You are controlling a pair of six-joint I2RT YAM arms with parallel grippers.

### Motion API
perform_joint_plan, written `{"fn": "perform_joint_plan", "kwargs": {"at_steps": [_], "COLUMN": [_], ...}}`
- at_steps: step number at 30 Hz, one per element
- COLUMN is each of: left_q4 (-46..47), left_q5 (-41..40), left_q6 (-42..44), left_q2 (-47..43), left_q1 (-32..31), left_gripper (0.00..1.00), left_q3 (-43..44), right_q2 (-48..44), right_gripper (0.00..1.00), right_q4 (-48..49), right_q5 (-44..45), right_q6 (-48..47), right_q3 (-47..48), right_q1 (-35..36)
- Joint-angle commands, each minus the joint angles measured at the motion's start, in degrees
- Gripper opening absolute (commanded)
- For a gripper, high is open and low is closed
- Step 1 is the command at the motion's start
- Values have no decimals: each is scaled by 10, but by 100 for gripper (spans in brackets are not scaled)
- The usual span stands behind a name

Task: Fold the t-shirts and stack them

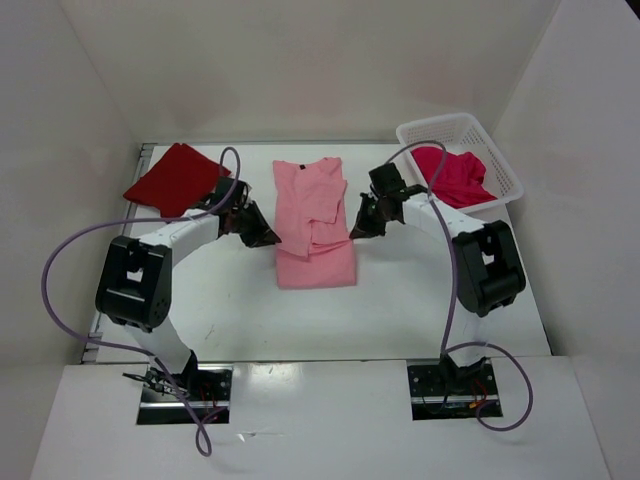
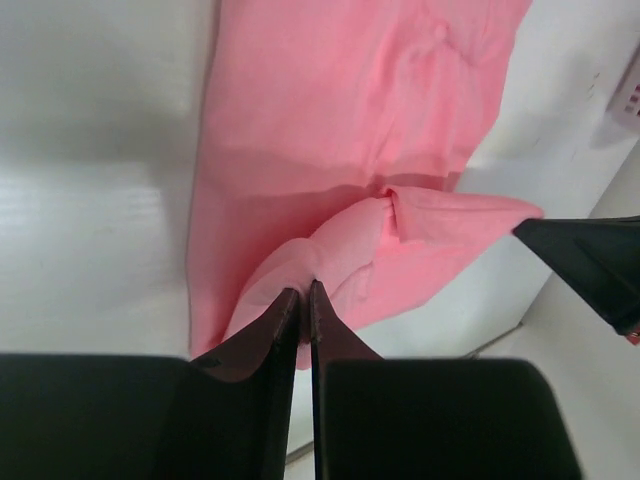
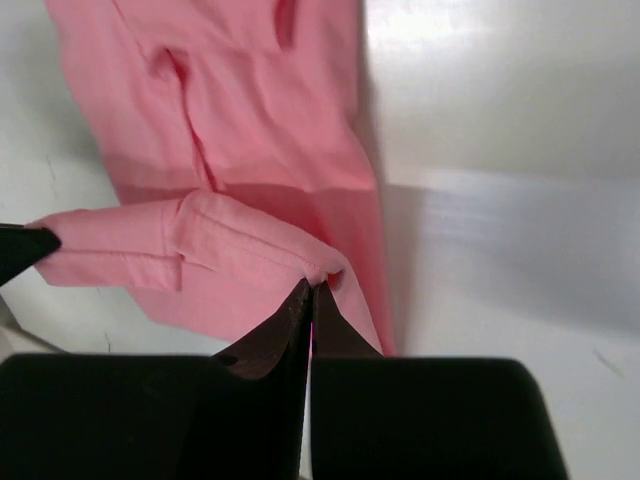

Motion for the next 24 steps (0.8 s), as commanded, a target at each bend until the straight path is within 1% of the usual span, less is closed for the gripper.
{"fn": "perform_joint_plan", "kwargs": {"at_steps": [1, 2, 6, 8, 9, 12, 13, 16, 17, 19, 20, 22, 23, 24], "left_q4": [39, 39, 39, 44, 51, 66, 66, 87, 94, 100, 101, 107, 114, 119], "left_q5": [-8, -8, -15, -21, -21, -26, -26, -26, -26, -20, -13, -6, -6, 3], "left_q6": [18, 18, 32, 32, 32, 32, 32, 22, 22, 16, 11, 4, 4, -5], "left_q2": [24, 32, 83, 100, 115, 141, 141, 141, 141, 141, 141, 146, 146, 139], "left_q1": [18, 18, 18, 18, 18, 23, 29, 34, 41, 47, 47, 52, 52, 59], "left_gripper": [14, 14, 14, 16, 18, 27, 31, 38, 41, 43, 43, 47, 49, 53], "left_q3": [44, 51, 90, 104, 112, 119, 119, 124, 124, 130, 130, 136, 136, 136], "right_q2": [25, 51, 102, 122, 146, 184, 184, 178, 172, 172, 165, 148, 141, 124], "right_gripper": [0, 0, 0, 0, 0, 0, 1, 2, 6, 12, 20, 27, 33, 34], "right_q4": [20, 20, 23, 23, 23, 18, 13, 26, 26, 19, 19, 19, 19, 14], "right_q5": [28, 34, 28, 33, 33, 45, 50, 58, 65, 72, 77, 77, 83, 90], "right_q6": [-33, -39, -49, -55, -55, -60, -60, -60, -60, -60, -60, -60, -60, -60], "right_q3": [74, 99, 144, 171, 181, 200, 207, 201, 201, 208, 208, 208, 208, 208], "right_q1": [-3, -3, -3, -3, -3, -3, -3, -8, -8, -8, -8, -8, -8, -8]}}
